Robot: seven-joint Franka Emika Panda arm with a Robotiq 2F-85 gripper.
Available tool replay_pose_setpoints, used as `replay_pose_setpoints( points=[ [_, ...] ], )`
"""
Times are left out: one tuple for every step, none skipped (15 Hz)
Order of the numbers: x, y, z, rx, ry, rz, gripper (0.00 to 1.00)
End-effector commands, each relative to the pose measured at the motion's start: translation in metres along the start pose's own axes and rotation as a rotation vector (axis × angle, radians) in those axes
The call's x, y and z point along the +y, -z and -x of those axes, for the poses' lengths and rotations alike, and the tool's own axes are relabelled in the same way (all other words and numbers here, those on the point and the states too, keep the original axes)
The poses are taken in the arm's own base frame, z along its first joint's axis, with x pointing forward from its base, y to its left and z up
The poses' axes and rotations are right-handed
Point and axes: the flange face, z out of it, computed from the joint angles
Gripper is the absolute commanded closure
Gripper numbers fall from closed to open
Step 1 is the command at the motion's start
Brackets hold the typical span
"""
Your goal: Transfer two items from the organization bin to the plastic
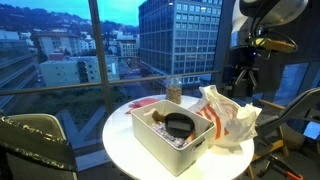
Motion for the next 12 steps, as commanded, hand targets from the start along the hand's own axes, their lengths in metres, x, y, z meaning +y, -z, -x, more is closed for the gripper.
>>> replay_pose_setpoints(
  points=[
    [0.000,0.001,0.000,0.001,0.000,0.000,0.00],
    [0.000,0.001,0.000,0.002,0.000,0.000,0.00],
    [0.000,0.002,0.000,0.003,0.000,0.000,0.00],
    [0.000,0.002,0.000,0.003,0.001,0.000,0.00],
    [0.000,0.002,0.000,0.003,0.001,0.000,0.00],
    [0.000,0.002,0.000,0.003,0.001,0.000,0.00],
    [0.001,-0.001,-0.009,-0.010,0.023,-0.004,0.00],
    [0.002,-0.005,-0.026,-0.016,0.049,-0.012,0.00],
    [0.002,-0.007,-0.037,-0.015,0.069,-0.016,0.00],
    [-0.001,-0.012,-0.063,-0.030,0.102,-0.024,0.00],
    [-0.003,-0.014,-0.077,-0.025,0.118,-0.015,0.00],
    [-0.010,-0.015,-0.091,-0.029,0.163,-0.004,0.00]
  ],
)
